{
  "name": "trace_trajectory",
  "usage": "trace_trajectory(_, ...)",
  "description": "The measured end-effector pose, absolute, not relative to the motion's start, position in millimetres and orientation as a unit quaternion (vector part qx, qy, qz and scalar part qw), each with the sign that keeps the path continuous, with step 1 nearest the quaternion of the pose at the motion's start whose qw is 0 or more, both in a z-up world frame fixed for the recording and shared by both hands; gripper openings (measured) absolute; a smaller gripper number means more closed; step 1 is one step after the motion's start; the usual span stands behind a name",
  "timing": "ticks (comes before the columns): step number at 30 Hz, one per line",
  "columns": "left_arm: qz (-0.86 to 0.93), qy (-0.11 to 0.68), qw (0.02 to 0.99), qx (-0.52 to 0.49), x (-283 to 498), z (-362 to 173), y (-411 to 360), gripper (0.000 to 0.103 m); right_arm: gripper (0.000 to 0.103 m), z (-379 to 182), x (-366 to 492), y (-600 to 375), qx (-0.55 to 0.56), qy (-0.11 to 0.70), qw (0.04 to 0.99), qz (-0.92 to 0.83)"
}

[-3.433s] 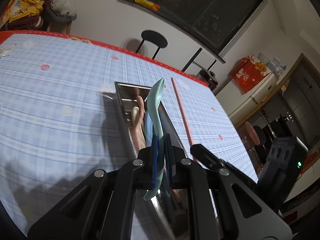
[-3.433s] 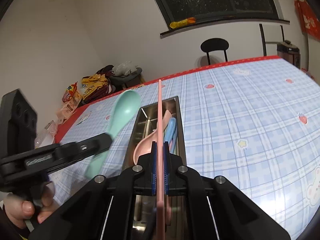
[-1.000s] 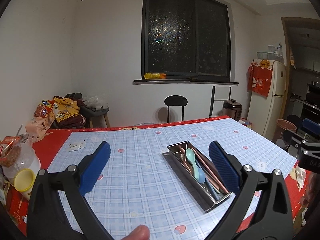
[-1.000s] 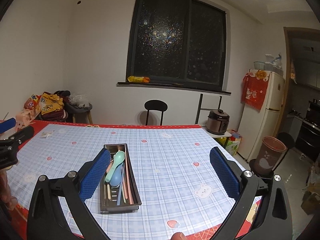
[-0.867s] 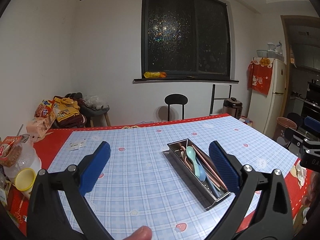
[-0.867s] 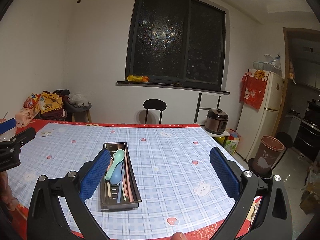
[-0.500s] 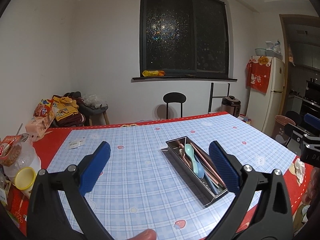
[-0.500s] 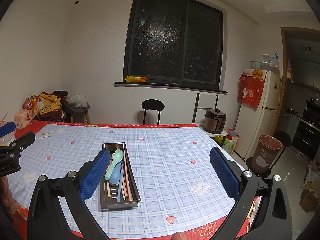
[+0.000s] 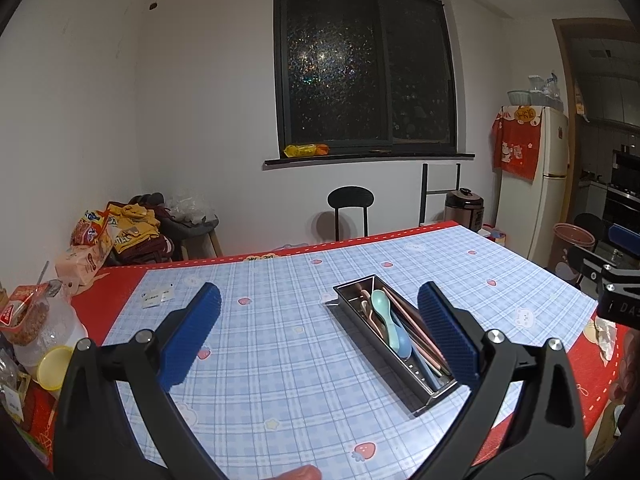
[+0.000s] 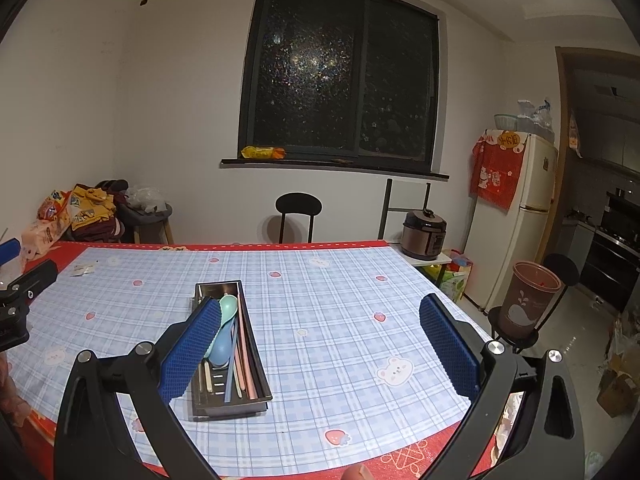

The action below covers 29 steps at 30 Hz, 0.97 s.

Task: Organize utensils

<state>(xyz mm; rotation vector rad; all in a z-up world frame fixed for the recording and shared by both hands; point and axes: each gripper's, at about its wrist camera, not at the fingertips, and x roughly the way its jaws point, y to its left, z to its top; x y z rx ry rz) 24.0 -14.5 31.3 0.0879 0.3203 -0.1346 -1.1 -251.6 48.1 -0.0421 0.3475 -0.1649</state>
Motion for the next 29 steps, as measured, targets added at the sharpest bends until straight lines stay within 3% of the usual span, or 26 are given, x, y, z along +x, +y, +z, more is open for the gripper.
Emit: trace_trajectory(29, -0.069, 0.151, 0.984, 0.071, 24.2, 29.8, -26.4, 0.097, 0.097, 42.6, 0.4, -259.2, -0.029, 0.184, 0.977, -0.104)
